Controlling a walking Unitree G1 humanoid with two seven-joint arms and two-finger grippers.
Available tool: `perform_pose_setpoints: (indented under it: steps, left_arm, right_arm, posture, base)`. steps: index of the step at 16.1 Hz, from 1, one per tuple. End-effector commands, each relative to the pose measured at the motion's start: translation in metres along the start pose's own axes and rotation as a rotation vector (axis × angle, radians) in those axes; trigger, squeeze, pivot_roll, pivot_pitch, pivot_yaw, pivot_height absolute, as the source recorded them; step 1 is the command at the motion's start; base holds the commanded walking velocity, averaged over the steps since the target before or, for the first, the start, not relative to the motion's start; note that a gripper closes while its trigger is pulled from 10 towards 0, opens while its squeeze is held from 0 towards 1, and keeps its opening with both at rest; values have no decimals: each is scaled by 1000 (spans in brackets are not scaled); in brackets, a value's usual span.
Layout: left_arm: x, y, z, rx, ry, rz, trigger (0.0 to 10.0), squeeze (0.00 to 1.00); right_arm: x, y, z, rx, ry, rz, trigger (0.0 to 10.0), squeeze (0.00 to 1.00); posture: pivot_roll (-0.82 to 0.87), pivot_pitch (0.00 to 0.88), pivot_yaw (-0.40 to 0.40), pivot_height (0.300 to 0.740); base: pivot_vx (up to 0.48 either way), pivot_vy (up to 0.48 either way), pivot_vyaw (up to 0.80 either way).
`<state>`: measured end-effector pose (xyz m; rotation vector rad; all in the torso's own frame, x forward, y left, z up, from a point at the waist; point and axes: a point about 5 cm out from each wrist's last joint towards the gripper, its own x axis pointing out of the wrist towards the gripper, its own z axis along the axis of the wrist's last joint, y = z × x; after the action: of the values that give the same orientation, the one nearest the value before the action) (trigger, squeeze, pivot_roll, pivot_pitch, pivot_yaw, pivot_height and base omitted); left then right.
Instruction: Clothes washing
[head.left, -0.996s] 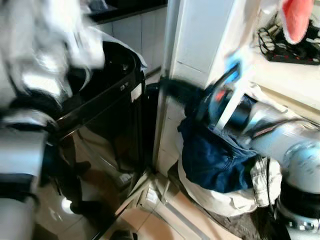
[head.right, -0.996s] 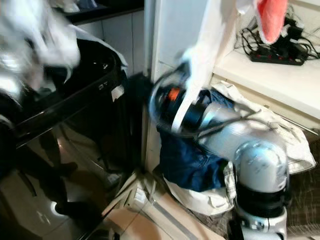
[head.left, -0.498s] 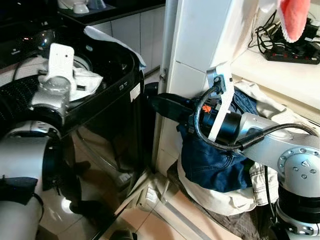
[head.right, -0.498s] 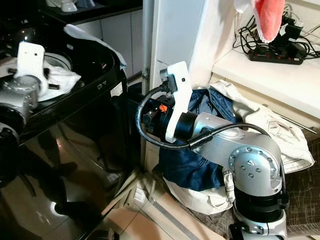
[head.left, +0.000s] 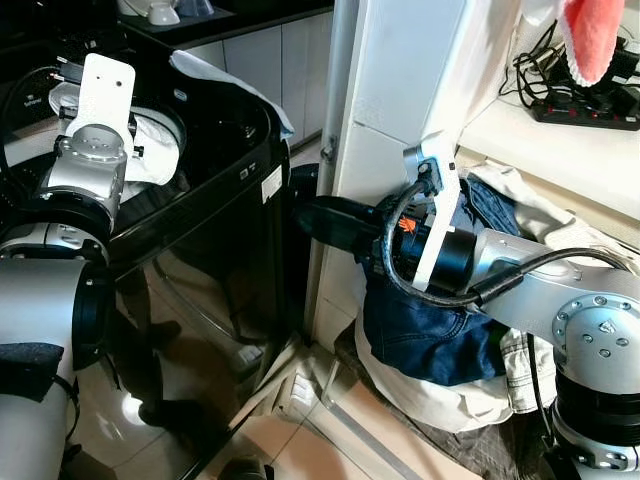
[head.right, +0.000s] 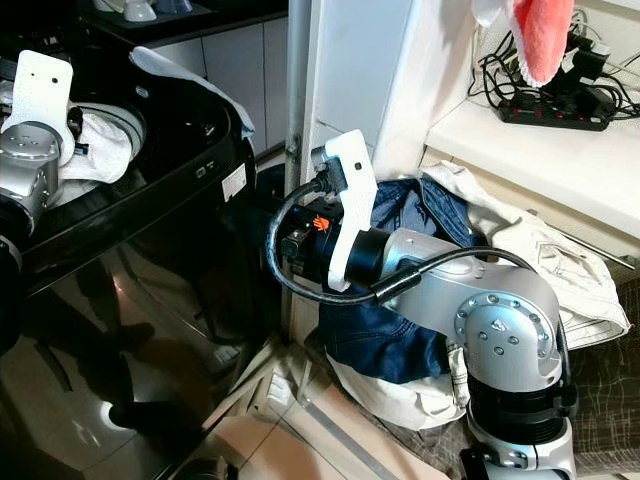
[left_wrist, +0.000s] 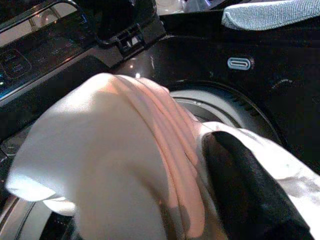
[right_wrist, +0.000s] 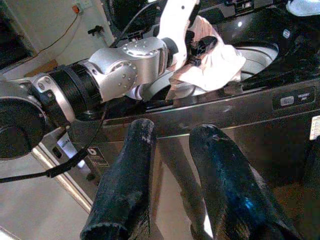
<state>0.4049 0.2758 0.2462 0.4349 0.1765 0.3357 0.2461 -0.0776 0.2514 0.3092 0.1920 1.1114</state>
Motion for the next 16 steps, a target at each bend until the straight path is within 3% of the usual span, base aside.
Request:
perform_pose_setpoints:
  steps: [1,3,5,6,7,9,11,13,16]
  left_arm:
    - [0,4,11,5,-27,6,10000,1000]
    - [0,4,12,14,-26,6,10000,1000]
    - [0,6,10,89,-33,19,10000,1000]
    - [0,5,7,126,-21,11,10000,831]
    - [0,4,4,137,-12,2,10000,0]
    - [0,2,1,170,-2,-17,10000,0]
    - [-2,-10,-15,207,143,-166,10000,0]
    - [-3,-13,-22,277,211,-219,10000,0]
    - [-2,3,-14,237,203,-181,10000,0]
  right_arm:
    - [0,0,1,-6,19,-4,10000,0]
    - [0,-2,0,2,21,-9,10000,0]
    - [0,-4,-1,8,30,-22,10000,0]
    - [-1,-6,-2,9,38,-40,10000,0]
    - [-1,-8,-2,11,42,-54,10000,0]
    - [-1,-13,-3,24,51,-95,10000,0]
    - [-1,-20,-5,39,68,-145,10000,0]
    - [-1,-21,-5,44,69,-153,10000,0]
    - [-2,-21,-4,48,64,-163,10000,0]
  posture:
    - [34,0,-52,740]
    - [35,0,-55,740]
    - [36,0,-61,740]
    - [37,0,-64,740]
    - [38,0,-67,740]
    - [41,0,-72,740]
    - [42,0,-73,740]
    - [39,0,-68,740]
    - [30,0,-62,740]
  base:
    - [0,0,0]
    - [0,0,0]
    - [0,0,0]
    - [0,0,0]
    - [0,0,0]
    - [0,0,0]
    - [0,0,0]
    - [0,0,0]
    - [0,0,0]
